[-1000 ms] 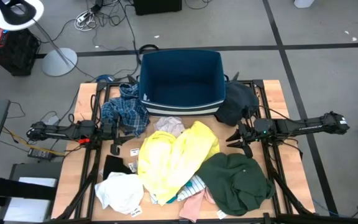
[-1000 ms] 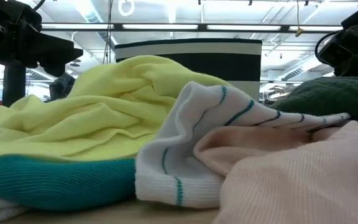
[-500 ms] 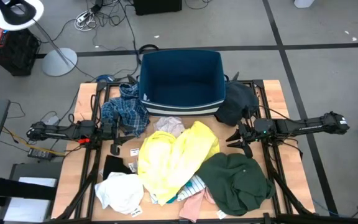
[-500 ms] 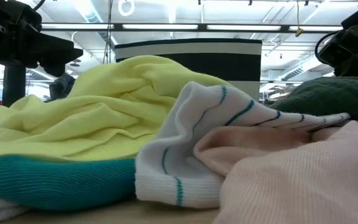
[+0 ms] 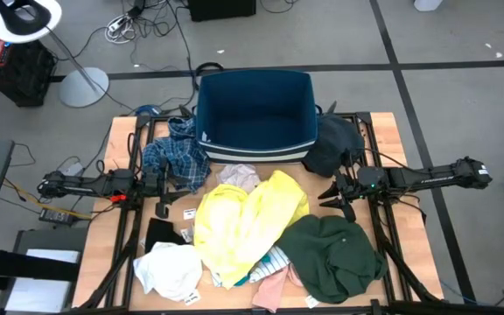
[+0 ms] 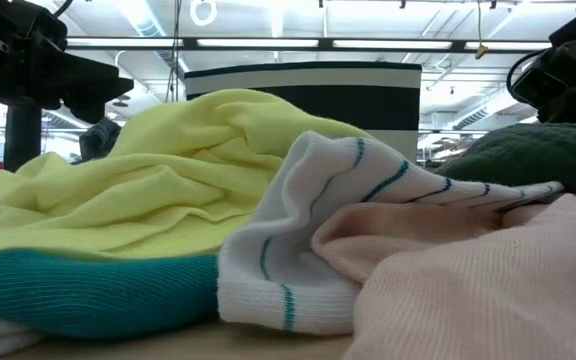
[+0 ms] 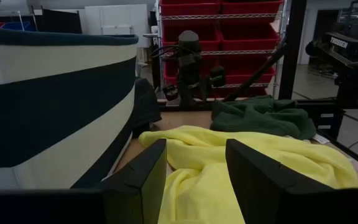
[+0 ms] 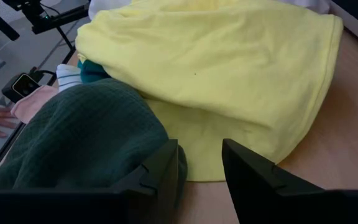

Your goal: Sort clothes

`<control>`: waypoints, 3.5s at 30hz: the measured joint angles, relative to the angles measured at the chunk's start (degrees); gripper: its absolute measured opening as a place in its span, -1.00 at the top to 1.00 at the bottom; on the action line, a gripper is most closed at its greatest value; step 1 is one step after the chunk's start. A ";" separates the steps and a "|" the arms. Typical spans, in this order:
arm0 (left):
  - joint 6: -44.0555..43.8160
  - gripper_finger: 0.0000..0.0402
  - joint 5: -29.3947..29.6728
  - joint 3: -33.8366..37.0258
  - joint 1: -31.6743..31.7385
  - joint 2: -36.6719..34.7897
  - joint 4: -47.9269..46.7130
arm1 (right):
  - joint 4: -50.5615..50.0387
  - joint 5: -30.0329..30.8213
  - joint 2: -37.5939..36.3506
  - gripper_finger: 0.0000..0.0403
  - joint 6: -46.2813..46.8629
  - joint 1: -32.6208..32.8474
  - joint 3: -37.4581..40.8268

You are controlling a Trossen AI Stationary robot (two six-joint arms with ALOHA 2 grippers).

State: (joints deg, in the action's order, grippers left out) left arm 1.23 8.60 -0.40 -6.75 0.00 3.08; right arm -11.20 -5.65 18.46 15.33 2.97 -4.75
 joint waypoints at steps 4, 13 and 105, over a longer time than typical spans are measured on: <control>0.00 0.14 0.00 0.00 -0.01 0.01 0.01 | 0.72 0.00 0.02 0.35 0.00 -0.01 0.01; 0.00 0.14 0.00 0.00 0.01 0.01 0.01 | 7.15 0.01 0.00 0.35 2.60 0.00 0.00; 0.00 0.14 -0.01 -0.01 0.01 0.00 0.01 | -34.67 13.49 65.66 0.18 4.57 -46.50 -41.68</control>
State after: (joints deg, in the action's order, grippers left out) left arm 1.23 8.59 -0.41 -6.74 0.00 3.09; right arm -45.87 7.84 84.12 19.91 -43.53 -46.43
